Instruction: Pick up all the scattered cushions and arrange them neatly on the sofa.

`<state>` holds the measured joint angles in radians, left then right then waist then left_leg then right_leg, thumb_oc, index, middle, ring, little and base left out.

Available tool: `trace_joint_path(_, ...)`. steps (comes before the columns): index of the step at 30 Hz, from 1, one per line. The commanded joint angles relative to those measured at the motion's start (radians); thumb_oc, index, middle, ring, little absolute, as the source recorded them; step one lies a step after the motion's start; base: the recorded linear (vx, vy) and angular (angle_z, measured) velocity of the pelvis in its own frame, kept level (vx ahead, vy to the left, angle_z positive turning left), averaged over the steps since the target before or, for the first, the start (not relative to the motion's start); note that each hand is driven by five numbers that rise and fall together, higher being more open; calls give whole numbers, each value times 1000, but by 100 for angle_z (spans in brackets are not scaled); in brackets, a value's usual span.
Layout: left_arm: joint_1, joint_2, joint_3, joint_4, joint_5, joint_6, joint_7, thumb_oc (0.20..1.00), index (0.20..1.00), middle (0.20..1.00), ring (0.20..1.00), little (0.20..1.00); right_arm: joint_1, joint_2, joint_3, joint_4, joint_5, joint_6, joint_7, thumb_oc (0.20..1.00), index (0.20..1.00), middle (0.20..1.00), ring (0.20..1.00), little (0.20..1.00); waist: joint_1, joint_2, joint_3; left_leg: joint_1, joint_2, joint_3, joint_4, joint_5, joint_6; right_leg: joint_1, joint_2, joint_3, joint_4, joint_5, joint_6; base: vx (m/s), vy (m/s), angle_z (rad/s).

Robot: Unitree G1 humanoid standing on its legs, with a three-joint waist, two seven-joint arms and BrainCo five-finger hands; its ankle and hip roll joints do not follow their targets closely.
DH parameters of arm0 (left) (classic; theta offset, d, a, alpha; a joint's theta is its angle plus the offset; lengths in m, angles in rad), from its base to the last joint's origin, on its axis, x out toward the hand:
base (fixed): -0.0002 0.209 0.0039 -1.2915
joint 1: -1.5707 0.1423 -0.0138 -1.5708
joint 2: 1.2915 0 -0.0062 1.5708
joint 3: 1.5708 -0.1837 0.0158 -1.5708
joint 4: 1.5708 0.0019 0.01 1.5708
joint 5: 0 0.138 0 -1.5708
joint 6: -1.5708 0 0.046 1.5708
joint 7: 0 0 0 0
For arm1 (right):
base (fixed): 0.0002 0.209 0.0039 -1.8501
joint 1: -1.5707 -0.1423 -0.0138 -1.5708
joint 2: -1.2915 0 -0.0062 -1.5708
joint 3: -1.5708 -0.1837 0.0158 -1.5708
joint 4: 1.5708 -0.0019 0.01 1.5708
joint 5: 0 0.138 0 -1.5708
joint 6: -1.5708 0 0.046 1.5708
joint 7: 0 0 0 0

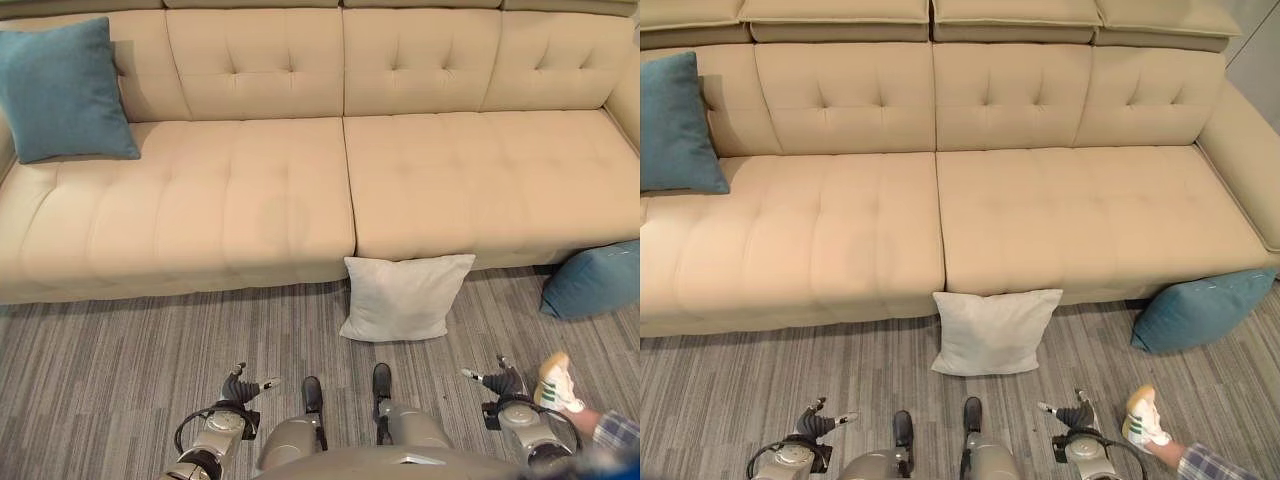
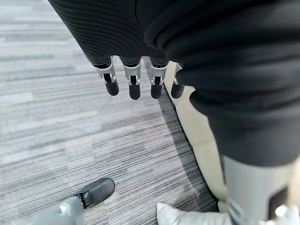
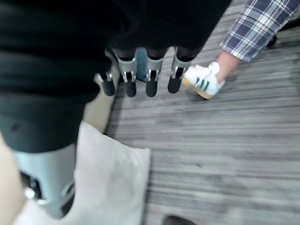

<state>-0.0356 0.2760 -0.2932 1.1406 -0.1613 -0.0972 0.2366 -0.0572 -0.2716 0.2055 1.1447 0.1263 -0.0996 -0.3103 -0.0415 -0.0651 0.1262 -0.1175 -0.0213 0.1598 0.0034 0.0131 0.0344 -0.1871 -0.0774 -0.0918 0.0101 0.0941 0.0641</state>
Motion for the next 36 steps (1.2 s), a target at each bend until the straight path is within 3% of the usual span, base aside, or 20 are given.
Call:
trace_joint_path(1, -59, -9, 58, -2, 55, 1, -18, 1000, 1000, 1000, 1000, 1000, -74, -31, -16, -27, -50, 5, 26, 1000, 1000, 1000, 1000, 1000, 20, 23, 95, 4, 18, -57, 69, -73, -23, -34, -46, -11, 237, -68, 123, 9, 107, -50)
trace_joint_path(5, -46, -9, 66, 17, 76, 0, -21, 1000, 1000, 1000, 1000, 1000, -66, -23, -21, -4, -57, 8, 33, 1000, 1000, 1000, 1000, 1000, 25, 28, 81, 53, 19, -47, 37, -69, -21, -18, -63, -26, 231, -63, 123, 28, 0, -36)
trace_joint_path(6, -44, -10, 69, 22, 78, -1, -23, 1000, 1000, 1000, 1000, 1000, -66, -22, -20, 0, -62, 9, 36, 1000, 1000, 1000, 1000, 1000, 31, 26, 74, 67, 19, -40, 25, -69, -25, -1, -76, -55, 192, -54, 118, 98, -168, -46)
trace_joint_path(7, -30, -11, 84, 32, 81, -1, -28, 1000, 1000, 1000, 1000, 1000, -59, -20, -18, -7, -68, 10, 43, 1000, 1000, 1000, 1000, 1000, 43, 20, 50, 101, 30, -23, 4, -66, -41, 45, -95, -146, 124, -53, 110, 104, -213, -73)
trace_joint_path(9, -20, -11, 93, 38, 85, 1, -31, 1000, 1000, 1000, 1000, 1000, -53, -21, -18, -10, -69, 10, 47, 1000, 1000, 1000, 1000, 1000, 49, 10, 35, 118, 38, -18, -4, -65, -52, 95, -83, -160, 71, -60, 109, 98, -269, -47)
trace_joint_path(12, -6, -24, 103, 51, 80, 5, -37, 1000, 1000, 1000, 1000, 1000, -42, -23, -15, -20, -62, 4, 51, 1000, 1000, 1000, 1000, 1000, 46, 8, 15, 132, 85, -12, -1, -51, -94, 155, -36, -153, -3, -78, 85, 38, -352, -6)
trace_joint_path(16, -18, -46, 86, 41, 61, 11, -47, 1000, 1000, 1000, 1000, 1000, -27, -34, -33, -14, -23, -1, 44, 1000, 1000, 1000, 1000, 1000, 25, 4, 35, 41, 137, 2, 165, -43, -128, 195, -14, -181, -51, -103, 46, -55, -241, 15)
trace_joint_path(19, -17, -59, 76, 48, 60, 11, -49, 1000, 1000, 1000, 1000, 1000, -23, -39, -29, -5, -21, -3, 42, 1000, 1000, 1000, 1000, 1000, 28, 4, 33, 25, 72, -37, 154, -64, -108, 206, -5, -172, -62, -102, 39, 32, -84, 9)
trace_joint_path(22, -14, -63, 73, 63, 72, 14, -49, 1000, 1000, 1000, 1000, 1000, -21, -39, -27, -3, -20, 2, 43, 1000, 1000, 1000, 1000, 1000, 27, 9, 25, 16, 28, -29, 111, -55, -91, 206, 4, -164, -67, -95, 42, 65, -12, -13)
trace_joint_path(24, -9, -64, 81, 67, 65, 12, -51, 1000, 1000, 1000, 1000, 1000, -27, -36, -19, -8, -21, 2, 41, 1000, 1000, 1000, 1000, 1000, 48, 11, 28, -7, -18, -84, 98, -55, -85, 193, 27, -126, -56, -98, 42, 68, 34, -7)
trace_joint_path(28, 15, -56, 98, 73, 72, 22, -50, 1000, 1000, 1000, 1000, 1000, -24, -27, -8, 0, -43, 7, 51, 1000, 1000, 1000, 1000, 1000, 60, 16, 0, 72, -22, -104, 23, -52, -56, 215, 33, -90, -15, -127, 48, 203, 81, -76)
trace_joint_path(32, 15, -53, 104, 67, 64, 19, -53, 1000, 1000, 1000, 1000, 1000, -36, -24, -1, 11, -56, 14, 56, 1000, 1000, 1000, 1000, 1000, 76, 20, 3, 90, -30, -113, 26, -67, -35, 196, 18, -70, 61, -148, 56, 78, 96, -19)
trace_joint_path(35, 6, -38, 113, 68, 53, 22, -53, 1000, 1000, 1000, 1000, 1000, -74, -20, 14, -3, -68, 23, 59, 1000, 1000, 1000, 1000, 1000, 82, 36, 32, 96, -30, -120, 45, -83, -4, 77, -8, -53, 280, -135, 101, 55, 136, -42)
trace_joint_path(36, 5, -36, 111, 73, 58, 22, -53, 1000, 1000, 1000, 1000, 1000, -77, -19, 18, -4, -70, 22, 59, 1000, 1000, 1000, 1000, 1000, 81, 35, 32, 99, -31, -120, 45, -86, -2, 67, -12, -47, 286, -133, 100, 53, 46, -33)
